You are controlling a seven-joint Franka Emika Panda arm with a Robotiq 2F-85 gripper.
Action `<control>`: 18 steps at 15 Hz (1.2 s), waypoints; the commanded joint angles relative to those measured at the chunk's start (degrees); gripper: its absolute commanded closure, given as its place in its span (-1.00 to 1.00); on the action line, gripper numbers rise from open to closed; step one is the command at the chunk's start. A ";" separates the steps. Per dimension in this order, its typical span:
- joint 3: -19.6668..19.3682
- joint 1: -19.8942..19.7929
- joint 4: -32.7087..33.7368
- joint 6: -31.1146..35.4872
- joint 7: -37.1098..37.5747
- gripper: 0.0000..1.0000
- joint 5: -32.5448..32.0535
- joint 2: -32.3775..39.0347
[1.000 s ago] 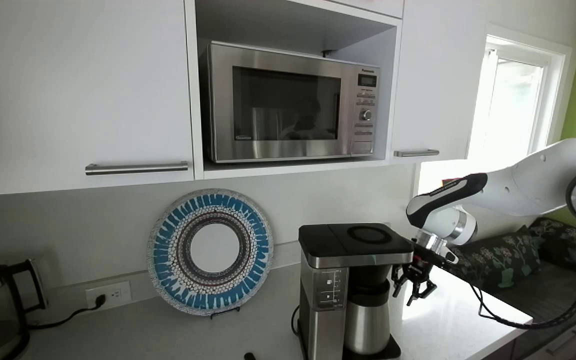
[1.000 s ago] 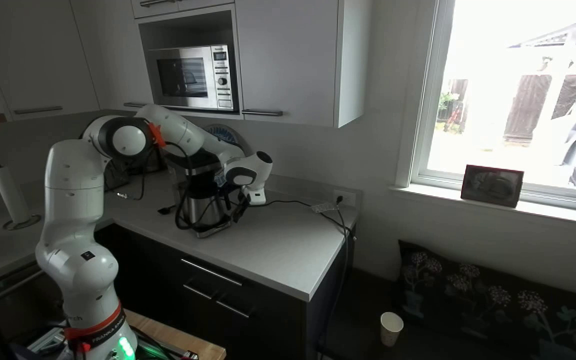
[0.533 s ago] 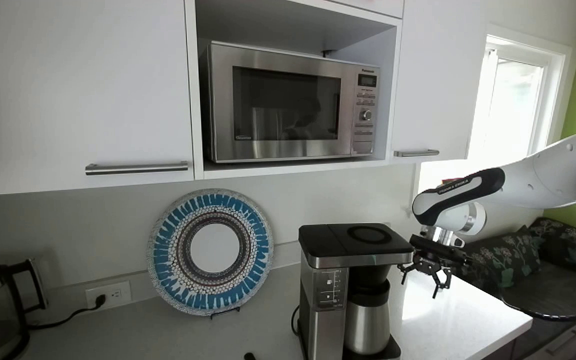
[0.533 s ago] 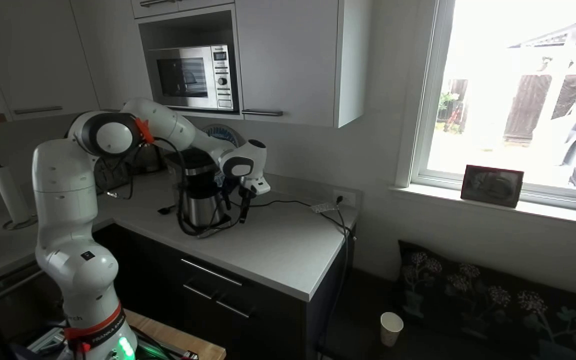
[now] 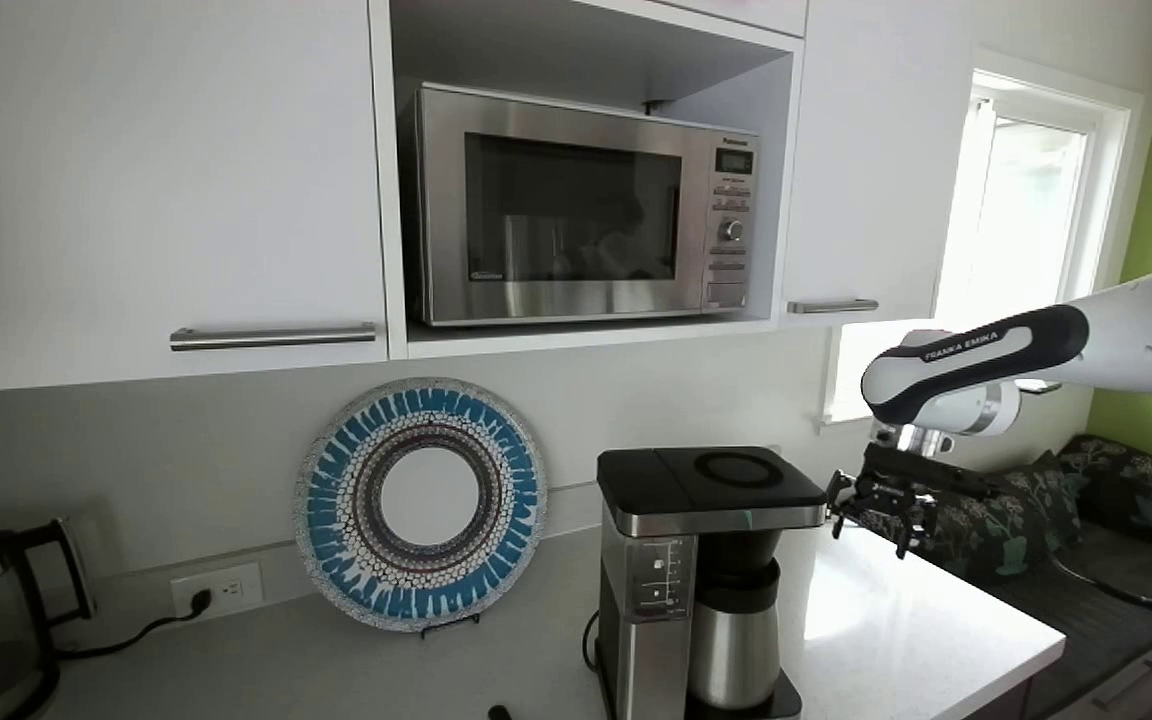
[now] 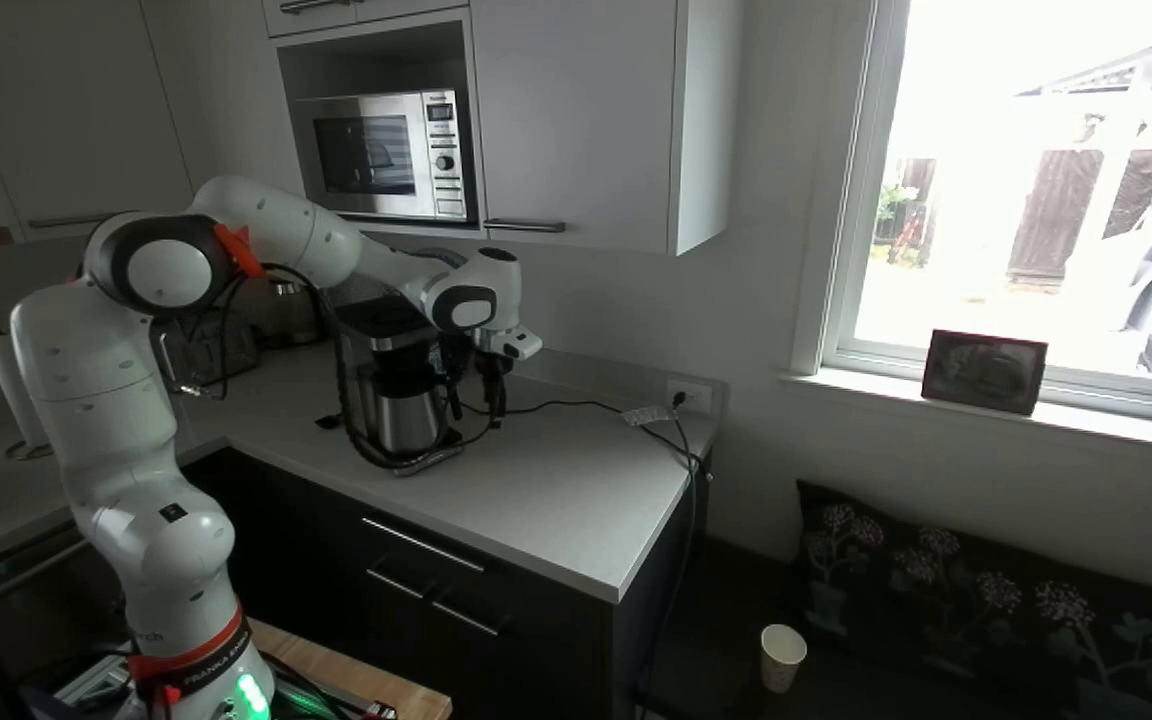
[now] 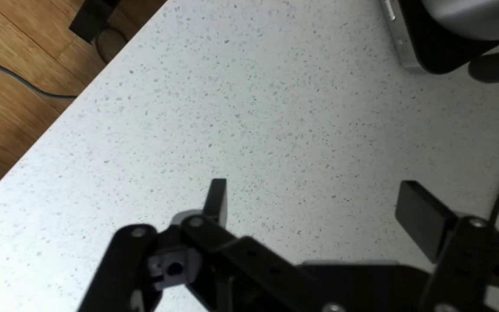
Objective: Press the button on the kettle
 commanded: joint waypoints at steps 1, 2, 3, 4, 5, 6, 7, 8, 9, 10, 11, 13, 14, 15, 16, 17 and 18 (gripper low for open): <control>0.04 -0.90 -3.95 -0.57 -4.41 -1.00 -2.59 -6.36; 0.05 -1.06 -4.24 -1.35 -5.61 -1.00 -2.97 -7.65; -0.02 -1.26 -4.44 -2.66 -7.09 -1.00 -3.44 -8.95; -0.11 -1.38 -4.78 -3.10 -8.71 -1.00 -3.28 -10.21; -0.16 -1.59 -5.06 -3.81 -9.74 -1.00 -3.62 -11.40; -0.10 -1.78 -5.50 -3.79 -10.53 -1.00 -4.15 -12.61; -0.03 -1.91 -6.08 -3.71 -11.61 -1.00 -4.54 -14.06; -0.08 -1.98 -6.73 -3.71 -12.72 -1.00 -4.49 -15.34; 0.02 -2.08 -7.37 -3.06 -13.01 -1.00 -4.61 -16.53; 0.05 -2.16 -7.97 -3.28 -13.67 -1.00 -4.81 -17.51; -0.05 -2.18 -8.18 -3.73 -14.55 -1.00 -4.83 -18.29; -0.42 -2.03 -9.19 -4.30 -17.00 -1.00 -4.29 -20.33; -0.54 -2.04 -9.99 -3.87 -18.02 -1.00 -4.06 -21.39; -0.60 -2.04 -10.45 -3.72 -18.75 -1.00 -3.88 -22.19; -0.71 -1.94 -11.03 -2.97 -18.41 -1.00 -2.62 -22.84; -0.22 -1.96 -8.22 -3.68 -17.17 -1.00 -3.43 -19.92; -0.26 -1.97 -8.65 -3.68 -17.28 -1.00 -3.37 -20.66</control>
